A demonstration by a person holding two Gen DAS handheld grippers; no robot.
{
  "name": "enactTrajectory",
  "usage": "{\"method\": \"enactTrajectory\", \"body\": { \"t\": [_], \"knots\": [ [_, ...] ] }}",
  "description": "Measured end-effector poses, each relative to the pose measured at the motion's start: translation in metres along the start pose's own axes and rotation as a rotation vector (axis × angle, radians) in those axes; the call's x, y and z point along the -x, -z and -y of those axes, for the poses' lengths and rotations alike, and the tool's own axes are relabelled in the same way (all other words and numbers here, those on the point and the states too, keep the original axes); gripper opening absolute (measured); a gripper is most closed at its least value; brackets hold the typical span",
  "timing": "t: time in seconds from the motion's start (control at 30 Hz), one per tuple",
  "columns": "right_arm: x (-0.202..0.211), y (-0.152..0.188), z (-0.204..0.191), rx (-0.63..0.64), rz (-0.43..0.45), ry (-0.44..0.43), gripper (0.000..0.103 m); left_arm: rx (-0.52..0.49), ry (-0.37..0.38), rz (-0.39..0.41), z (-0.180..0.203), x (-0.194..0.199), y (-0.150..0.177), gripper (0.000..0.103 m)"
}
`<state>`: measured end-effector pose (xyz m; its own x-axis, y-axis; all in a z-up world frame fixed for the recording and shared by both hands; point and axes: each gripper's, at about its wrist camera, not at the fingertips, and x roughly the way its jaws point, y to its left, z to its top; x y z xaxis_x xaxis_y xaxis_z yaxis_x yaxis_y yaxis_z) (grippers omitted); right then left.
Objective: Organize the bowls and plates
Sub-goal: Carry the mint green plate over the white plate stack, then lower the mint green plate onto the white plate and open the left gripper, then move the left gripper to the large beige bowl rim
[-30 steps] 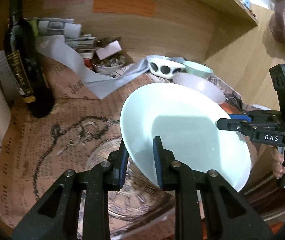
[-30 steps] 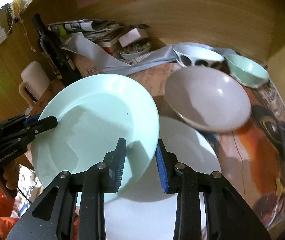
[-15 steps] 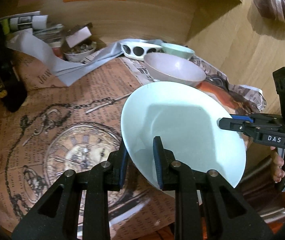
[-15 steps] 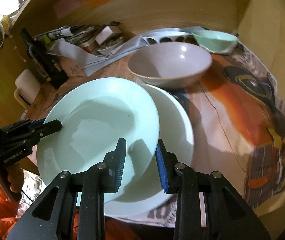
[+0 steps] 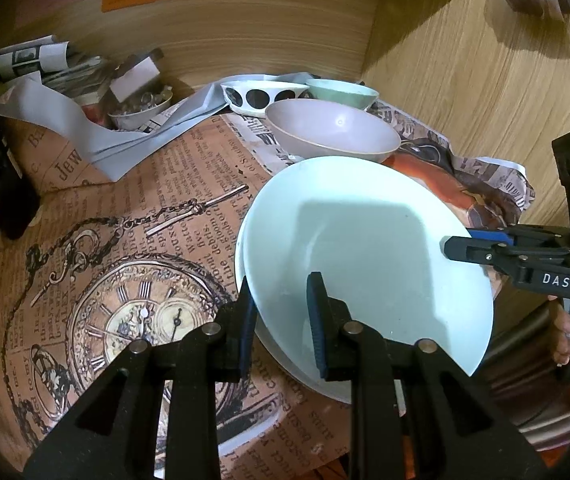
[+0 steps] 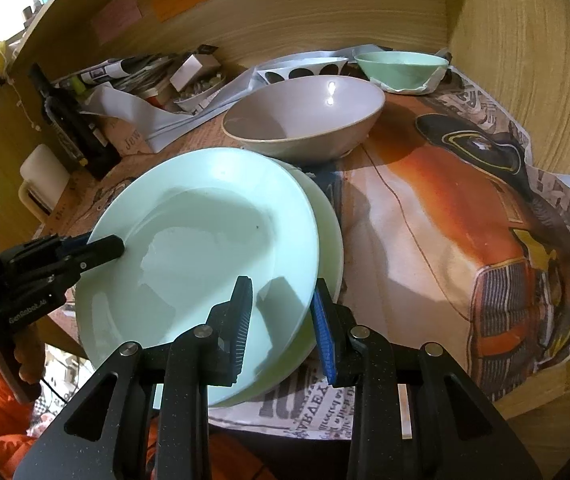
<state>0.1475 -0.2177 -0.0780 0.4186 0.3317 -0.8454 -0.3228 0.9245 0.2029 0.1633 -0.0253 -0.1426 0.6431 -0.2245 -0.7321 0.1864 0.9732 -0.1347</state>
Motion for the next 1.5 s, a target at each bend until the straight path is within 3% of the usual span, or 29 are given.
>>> {"method": "enactTrajectory", "body": {
  "t": [0.27, 0.47, 0.83, 0.93, 1.03, 1.17, 1.3, 1.37, 1.43, 1.5],
  "knots": [
    [-0.004, 0.003, -0.004, 0.012, -0.015, -0.023, 0.027, -0.026, -0.055, -0.013, -0.003, -0.006, -0.003, 0.026],
    [-0.005, 0.002, -0.004, 0.015, -0.011, -0.020, 0.027, 0.009, -0.032, -0.048, -0.011, -0.015, -0.001, 0.027],
    [0.001, 0.004, -0.001, 0.000, 0.022, -0.014, 0.027, -0.111, -0.134, -0.030, 0.011, -0.020, 0.002, 0.035],
    [0.001, 0.005, -0.002, 0.017, 0.036, 0.000, 0.026, -0.109, -0.124, -0.028, 0.009, -0.019, 0.002, 0.036],
    [0.001, 0.006, -0.006, 0.046, 0.047, 0.033, 0.023, -0.091, -0.072, -0.045, 0.005, -0.019, 0.000, 0.046],
    [0.004, 0.005, -0.009, 0.074, 0.057, 0.074, 0.024, -0.068, -0.068, -0.039, 0.000, -0.017, -0.005, 0.046],
    [0.021, -0.001, -0.006, 0.080, 0.118, 0.112, 0.028, -0.036, -0.074, -0.012, -0.009, -0.008, -0.012, 0.048],
    [0.032, -0.008, -0.002, 0.064, 0.159, 0.105, 0.036, -0.019, -0.076, 0.015, -0.014, -0.001, -0.019, 0.056],
    [0.038, -0.014, -0.002, 0.058, 0.198, 0.112, 0.050, -0.005, -0.078, 0.052, -0.017, 0.006, -0.027, 0.058],
    [0.043, -0.022, -0.001, 0.053, 0.232, 0.118, 0.054, 0.002, -0.081, 0.085, -0.019, 0.013, -0.037, 0.062]
  ]
}}
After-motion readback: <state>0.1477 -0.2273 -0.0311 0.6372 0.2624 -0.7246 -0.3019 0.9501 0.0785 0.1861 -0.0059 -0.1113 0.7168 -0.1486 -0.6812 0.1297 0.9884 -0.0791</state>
